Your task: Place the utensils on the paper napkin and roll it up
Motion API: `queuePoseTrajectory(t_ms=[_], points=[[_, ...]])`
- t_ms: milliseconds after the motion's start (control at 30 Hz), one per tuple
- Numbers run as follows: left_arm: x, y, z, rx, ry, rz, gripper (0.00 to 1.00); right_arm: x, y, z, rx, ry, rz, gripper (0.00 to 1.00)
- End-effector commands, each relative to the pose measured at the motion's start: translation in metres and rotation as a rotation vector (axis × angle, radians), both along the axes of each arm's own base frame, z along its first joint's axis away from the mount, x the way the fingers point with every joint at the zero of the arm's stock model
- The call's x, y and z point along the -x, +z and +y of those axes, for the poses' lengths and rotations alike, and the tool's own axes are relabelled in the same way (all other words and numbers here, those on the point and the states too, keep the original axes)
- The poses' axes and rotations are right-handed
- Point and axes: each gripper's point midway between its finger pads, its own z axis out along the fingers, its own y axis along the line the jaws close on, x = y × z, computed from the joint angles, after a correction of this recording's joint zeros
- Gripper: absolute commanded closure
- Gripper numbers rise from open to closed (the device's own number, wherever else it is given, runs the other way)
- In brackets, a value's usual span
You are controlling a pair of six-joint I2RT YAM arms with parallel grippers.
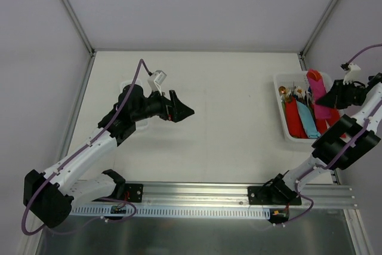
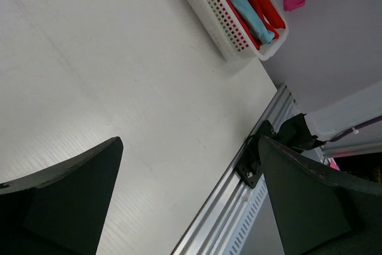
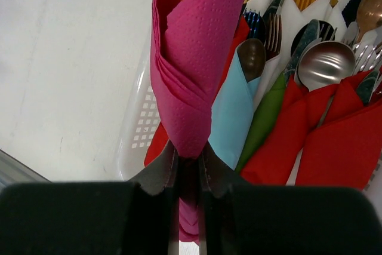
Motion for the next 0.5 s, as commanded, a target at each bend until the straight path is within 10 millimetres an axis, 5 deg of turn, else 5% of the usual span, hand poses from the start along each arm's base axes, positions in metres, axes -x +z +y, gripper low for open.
queuePoseTrajectory(t_ms=[0,467], points=[[-0.001,0.009,-0.006,0.009,-0.029,-0.043,0.01,0.065,0.013,0.053,-0.195,0.031,0.209,1.00],[-0.006,-0.007,-0.002,0.023,0.022,-0.012,0.01,0.078,-0.029,0.090,-0.442,0.064,0.349,1.00]])
